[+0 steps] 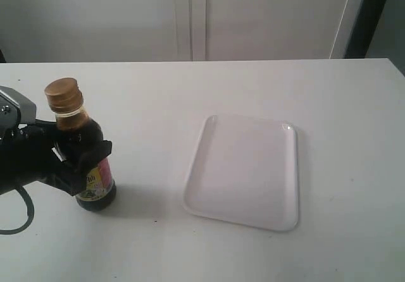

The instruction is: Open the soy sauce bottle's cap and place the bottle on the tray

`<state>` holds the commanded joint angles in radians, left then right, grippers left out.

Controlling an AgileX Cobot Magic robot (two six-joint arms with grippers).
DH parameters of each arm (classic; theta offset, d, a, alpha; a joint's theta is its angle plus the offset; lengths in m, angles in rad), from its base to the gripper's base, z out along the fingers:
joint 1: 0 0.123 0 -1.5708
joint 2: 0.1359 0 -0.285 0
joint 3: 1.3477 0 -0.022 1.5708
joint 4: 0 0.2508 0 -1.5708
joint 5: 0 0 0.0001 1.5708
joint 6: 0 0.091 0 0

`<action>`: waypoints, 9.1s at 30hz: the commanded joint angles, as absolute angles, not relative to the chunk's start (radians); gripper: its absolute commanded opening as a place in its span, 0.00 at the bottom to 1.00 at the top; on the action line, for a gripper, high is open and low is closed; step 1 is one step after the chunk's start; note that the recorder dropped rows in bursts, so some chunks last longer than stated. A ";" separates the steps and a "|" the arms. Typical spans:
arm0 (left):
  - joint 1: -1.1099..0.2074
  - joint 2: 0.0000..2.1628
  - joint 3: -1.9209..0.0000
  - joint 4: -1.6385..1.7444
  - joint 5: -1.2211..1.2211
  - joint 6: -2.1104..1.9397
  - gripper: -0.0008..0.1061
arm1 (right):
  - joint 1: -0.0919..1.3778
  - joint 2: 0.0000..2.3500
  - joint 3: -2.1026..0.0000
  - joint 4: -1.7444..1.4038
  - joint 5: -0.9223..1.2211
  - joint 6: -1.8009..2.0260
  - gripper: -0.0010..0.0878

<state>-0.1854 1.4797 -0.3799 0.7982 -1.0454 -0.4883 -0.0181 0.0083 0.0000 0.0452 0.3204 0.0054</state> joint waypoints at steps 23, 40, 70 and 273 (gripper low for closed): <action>-0.185 1.480 -0.380 0.800 -1.045 -0.474 0.01 | -0.018 0.008 -0.003 0.015 -0.386 0.582 0.01; -0.185 1.480 -0.380 0.794 -1.045 -0.478 0.01 | -0.018 0.289 -0.290 -0.199 -0.203 0.526 0.01; -0.185 1.480 -0.380 0.794 -1.044 -0.496 0.01 | 0.105 0.853 -0.528 -0.282 -0.266 0.339 0.01; -0.185 1.480 -0.380 0.846 -1.019 -0.497 0.01 | 1.022 1.732 -1.405 1.679 -0.401 -1.801 0.01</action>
